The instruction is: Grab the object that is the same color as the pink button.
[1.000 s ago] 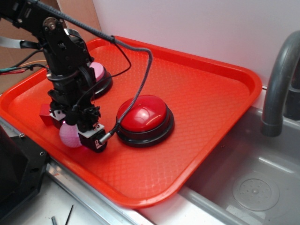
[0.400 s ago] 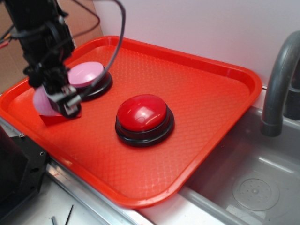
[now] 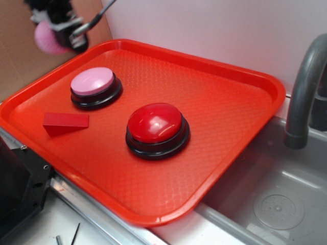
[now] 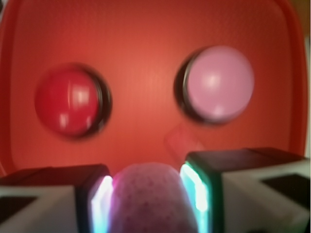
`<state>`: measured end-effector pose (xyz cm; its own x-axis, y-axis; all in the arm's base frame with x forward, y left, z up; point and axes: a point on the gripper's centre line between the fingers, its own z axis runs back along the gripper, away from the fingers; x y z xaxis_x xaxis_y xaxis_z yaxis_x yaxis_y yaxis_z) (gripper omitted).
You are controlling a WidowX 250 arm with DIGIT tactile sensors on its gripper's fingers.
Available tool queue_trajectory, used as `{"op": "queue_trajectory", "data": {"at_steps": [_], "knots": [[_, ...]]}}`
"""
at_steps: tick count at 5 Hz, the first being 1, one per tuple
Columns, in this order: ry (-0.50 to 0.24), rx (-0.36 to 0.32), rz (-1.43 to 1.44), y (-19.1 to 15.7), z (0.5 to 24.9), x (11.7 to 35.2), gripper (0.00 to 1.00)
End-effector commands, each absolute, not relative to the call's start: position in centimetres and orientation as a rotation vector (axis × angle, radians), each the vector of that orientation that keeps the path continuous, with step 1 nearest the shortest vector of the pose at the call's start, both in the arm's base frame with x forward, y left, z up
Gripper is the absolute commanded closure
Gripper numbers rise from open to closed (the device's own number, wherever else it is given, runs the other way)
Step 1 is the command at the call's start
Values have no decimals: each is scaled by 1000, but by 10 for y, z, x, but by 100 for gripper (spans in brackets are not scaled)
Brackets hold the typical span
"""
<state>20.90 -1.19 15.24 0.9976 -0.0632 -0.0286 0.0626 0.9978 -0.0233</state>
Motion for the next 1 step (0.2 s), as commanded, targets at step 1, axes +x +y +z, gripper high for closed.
{"op": "queue_trajectory", "data": {"at_steps": [1], "knots": [[-72, 16, -90, -4, 174, 256, 100]]}}
